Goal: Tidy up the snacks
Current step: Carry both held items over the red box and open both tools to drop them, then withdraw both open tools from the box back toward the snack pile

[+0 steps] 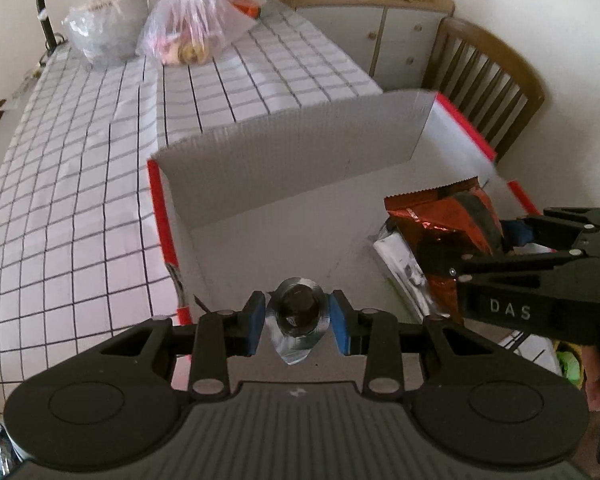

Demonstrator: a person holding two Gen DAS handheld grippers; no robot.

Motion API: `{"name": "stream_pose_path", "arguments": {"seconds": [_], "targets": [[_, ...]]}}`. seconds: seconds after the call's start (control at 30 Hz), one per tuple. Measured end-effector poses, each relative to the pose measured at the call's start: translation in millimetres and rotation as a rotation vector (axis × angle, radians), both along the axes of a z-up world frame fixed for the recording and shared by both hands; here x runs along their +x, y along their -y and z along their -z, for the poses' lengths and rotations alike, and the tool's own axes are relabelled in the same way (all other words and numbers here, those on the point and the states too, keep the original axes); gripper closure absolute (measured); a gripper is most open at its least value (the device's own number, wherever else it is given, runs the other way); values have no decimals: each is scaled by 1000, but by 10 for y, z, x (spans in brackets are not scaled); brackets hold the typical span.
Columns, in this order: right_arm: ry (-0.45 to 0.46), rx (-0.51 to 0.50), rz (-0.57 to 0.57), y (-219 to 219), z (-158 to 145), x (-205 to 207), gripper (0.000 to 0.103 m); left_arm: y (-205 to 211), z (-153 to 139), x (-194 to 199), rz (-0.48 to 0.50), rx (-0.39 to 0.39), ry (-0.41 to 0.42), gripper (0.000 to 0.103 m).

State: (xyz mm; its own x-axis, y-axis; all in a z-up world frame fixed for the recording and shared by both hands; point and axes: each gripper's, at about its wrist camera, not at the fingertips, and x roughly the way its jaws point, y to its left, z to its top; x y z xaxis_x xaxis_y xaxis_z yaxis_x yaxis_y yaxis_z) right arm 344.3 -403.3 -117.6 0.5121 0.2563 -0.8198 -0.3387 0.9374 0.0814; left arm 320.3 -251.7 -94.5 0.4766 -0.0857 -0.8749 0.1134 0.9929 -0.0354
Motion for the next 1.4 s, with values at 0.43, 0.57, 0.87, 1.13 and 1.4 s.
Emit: {"name": "stream_pose_path", "arguments": {"seconds": [0.43,0.57,0.87,1.13,1.4], "targets": [[-50,-23,-23,9,225,-13,52,111,240,76,-1,35,-40,65],[-48,-19,-32,9,212,-20,51,111,230,56,-1,25,-32,53],[-1,24,-50,53,13,-179,39,20,52,-113,-19,-4,27,43],[66,87,-73,85,-296,-400,22,-110,-206,-388,-48,-18,102,38],[117,139,-118,11,-550,-689,12,-282,-425,-732,-74,-30,163,36]]}}
